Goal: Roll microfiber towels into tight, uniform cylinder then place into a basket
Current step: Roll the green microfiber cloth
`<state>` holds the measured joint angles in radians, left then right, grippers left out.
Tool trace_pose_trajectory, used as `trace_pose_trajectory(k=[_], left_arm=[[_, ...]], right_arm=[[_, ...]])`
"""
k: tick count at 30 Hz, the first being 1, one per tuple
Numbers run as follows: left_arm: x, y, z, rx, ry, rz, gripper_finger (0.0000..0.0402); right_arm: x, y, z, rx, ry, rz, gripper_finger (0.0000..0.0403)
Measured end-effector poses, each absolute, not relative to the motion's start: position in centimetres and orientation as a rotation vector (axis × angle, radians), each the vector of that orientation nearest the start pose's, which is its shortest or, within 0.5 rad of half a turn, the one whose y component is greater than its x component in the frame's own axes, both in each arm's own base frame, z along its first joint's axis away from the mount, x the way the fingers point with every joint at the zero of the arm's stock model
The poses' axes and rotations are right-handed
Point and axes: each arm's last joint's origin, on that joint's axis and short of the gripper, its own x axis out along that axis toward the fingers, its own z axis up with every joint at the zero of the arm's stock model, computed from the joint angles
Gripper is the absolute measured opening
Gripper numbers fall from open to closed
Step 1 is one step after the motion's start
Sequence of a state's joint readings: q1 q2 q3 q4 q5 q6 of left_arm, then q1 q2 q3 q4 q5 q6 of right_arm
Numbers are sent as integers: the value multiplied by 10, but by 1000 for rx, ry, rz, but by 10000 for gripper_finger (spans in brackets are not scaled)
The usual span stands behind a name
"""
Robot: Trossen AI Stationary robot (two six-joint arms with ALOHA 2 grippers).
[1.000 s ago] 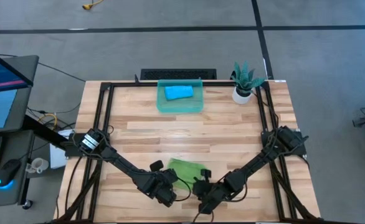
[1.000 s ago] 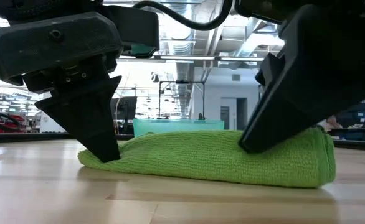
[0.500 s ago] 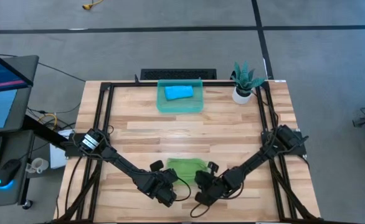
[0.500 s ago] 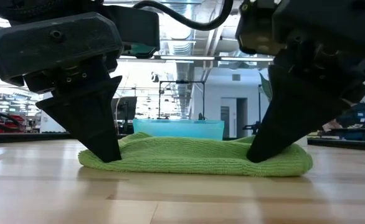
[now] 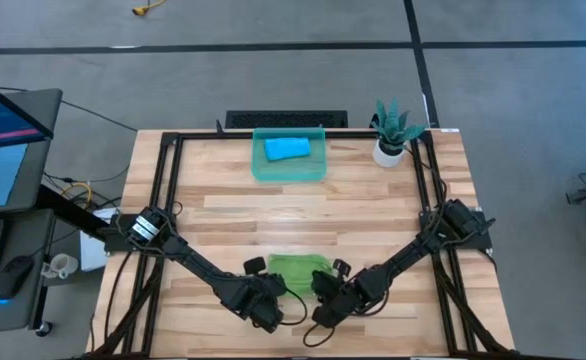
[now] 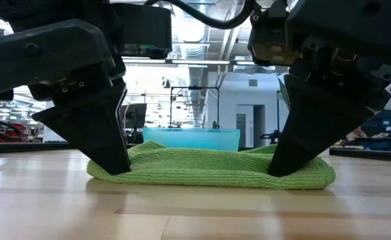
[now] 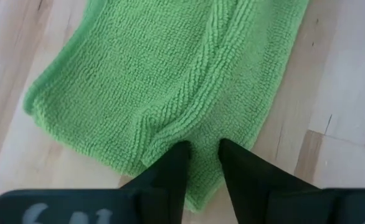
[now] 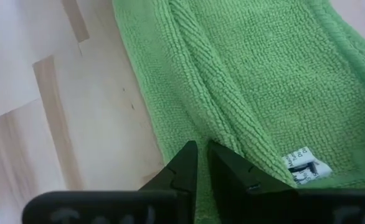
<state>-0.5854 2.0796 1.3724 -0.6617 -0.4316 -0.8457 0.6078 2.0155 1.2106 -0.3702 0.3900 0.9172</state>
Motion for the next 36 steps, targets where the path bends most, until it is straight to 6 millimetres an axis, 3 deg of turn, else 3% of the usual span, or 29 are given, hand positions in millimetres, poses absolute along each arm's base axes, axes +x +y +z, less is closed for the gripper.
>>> trace_pose_trajectory(k=[9, 16, 23, 30, 36], left_arm=[[333, -209, 133, 109, 1178, 234, 126], [315, -223, 167, 206, 1111, 250, 119], [299, -245, 183, 250, 1021, 179, 118], [317, -255, 182, 246, 831, 17, 118], [331, -233, 165, 212, 826, -29, 118]], right_arm=[[321, 209, 119, 268, 1002, -284, 65], [321, 209, 119, 267, 1003, -285, 65], [321, 209, 119, 267, 1003, -285, 65], [321, 209, 119, 268, 1003, -285, 65], [321, 209, 119, 271, 1004, -282, 65]])
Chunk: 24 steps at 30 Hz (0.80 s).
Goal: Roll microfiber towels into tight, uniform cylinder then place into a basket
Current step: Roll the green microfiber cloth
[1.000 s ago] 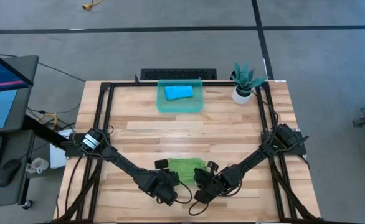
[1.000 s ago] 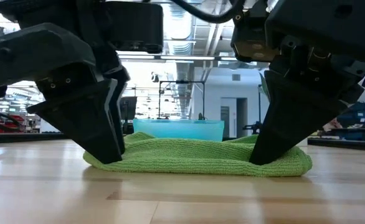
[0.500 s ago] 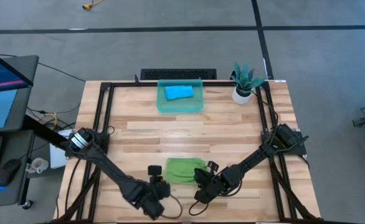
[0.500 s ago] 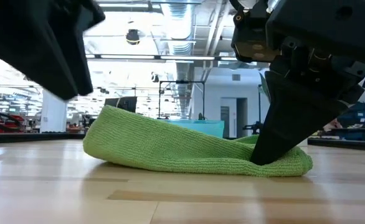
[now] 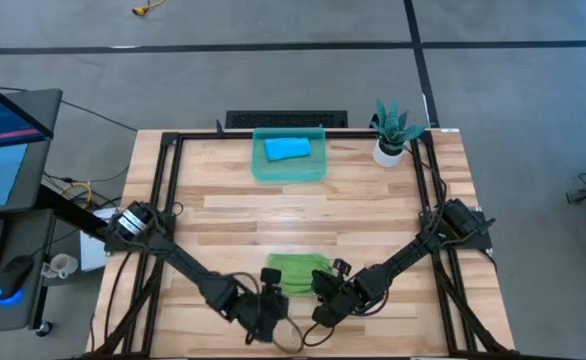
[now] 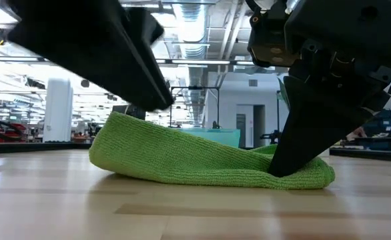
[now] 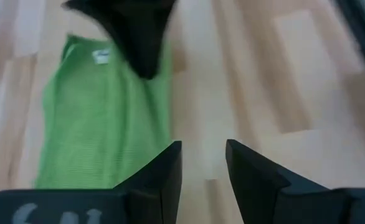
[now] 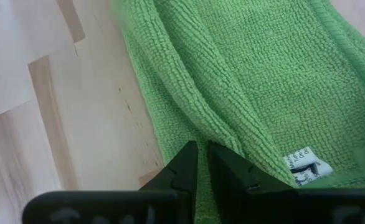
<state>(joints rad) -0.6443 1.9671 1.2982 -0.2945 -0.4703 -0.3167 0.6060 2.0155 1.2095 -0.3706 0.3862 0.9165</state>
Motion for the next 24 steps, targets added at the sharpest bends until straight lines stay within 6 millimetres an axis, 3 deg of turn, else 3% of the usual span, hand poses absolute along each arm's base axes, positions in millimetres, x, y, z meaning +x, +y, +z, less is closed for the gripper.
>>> trace_pose_trajectory(k=[13, 24], left_arm=[[336, -178, 130, 69, 943, 110, 118], [326, -173, 116, -47, 949, 149, 118]], right_arm=[[321, 210, 119, 275, 1008, -274, 65], [321, 210, 119, 330, 1025, -267, 72]])
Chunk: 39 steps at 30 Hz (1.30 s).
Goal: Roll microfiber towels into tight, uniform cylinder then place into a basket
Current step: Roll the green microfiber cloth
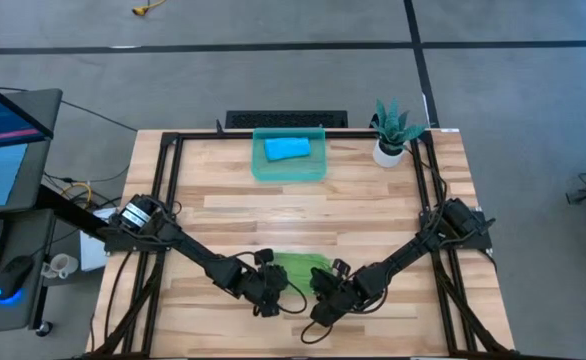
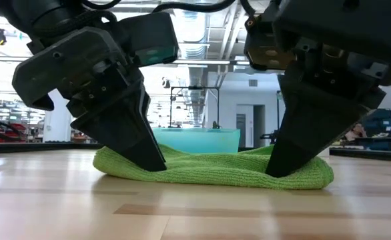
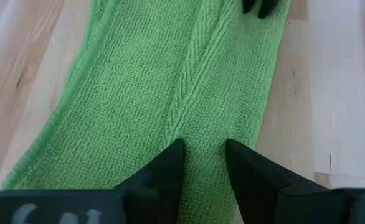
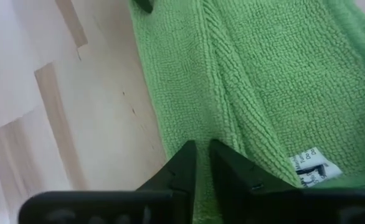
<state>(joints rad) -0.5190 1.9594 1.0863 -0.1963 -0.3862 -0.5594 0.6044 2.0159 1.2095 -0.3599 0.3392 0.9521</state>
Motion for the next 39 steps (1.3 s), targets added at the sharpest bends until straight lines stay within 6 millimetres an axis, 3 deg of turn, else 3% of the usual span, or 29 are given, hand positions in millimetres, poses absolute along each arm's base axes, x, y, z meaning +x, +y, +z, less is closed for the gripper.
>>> trace_pose_trajectory(k=[13, 23, 27, 31, 35, 39], left_arm=[[326, -175, 115, -105, 938, 161, 118], [327, -176, 115, -113, 934, 156, 118], [327, -176, 115, -113, 934, 156, 118], [327, -176, 115, -114, 934, 156, 118], [327, -176, 115, -114, 934, 156, 118], [327, -176, 115, -124, 932, 161, 118]], right_arm=[[324, 207, 127, 283, 1077, -218, 164], [297, 201, 166, 195, 1144, -258, 153], [286, 214, 180, 136, 1095, -179, 140], [273, 238, 184, -37, 983, -97, 131], [264, 260, 177, -203, 860, -53, 128], [263, 270, 162, -347, 863, 22, 128]])
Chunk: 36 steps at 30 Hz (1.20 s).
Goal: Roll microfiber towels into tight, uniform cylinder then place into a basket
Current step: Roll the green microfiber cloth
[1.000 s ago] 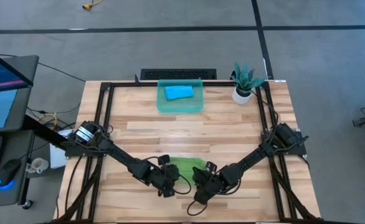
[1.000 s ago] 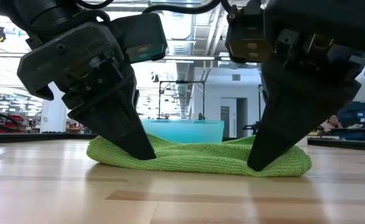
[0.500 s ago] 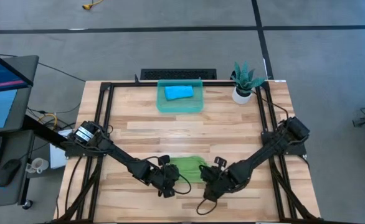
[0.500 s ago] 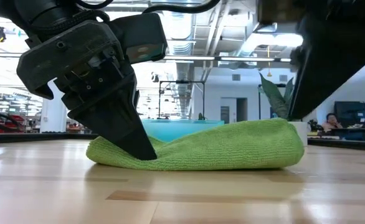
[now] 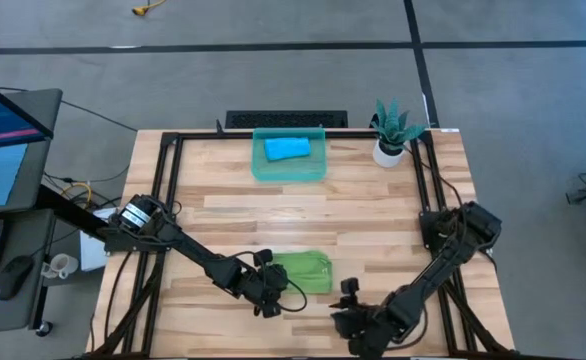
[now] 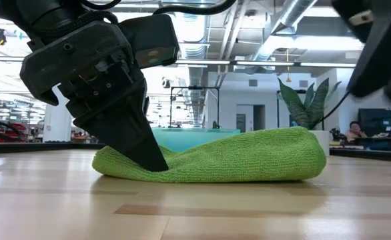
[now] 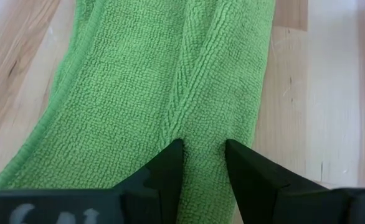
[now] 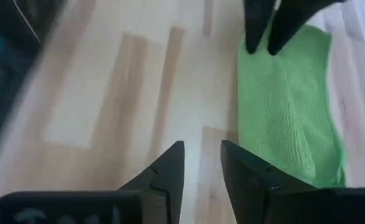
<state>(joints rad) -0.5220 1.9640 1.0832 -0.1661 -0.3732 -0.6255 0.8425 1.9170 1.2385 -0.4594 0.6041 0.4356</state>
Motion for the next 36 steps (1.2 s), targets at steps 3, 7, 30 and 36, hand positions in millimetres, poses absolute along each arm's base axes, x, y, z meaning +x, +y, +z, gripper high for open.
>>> trace_pose_trajectory(k=[3, 7, 30, 36], left_arm=[[327, -176, 114, -126, 932, 162, 118], [327, -176, 115, -128, 932, 162, 118], [326, -176, 114, -124, 935, 160, 118], [326, -176, 114, -125, 934, 159, 118]], right_arm=[[267, 268, 148, -474, 895, 52, 128], [274, 262, 136, -552, 926, 59, 135], [304, 220, 119, -507, 1076, -43, 253], [306, 211, 118, -404, 1118, -125, 253]])
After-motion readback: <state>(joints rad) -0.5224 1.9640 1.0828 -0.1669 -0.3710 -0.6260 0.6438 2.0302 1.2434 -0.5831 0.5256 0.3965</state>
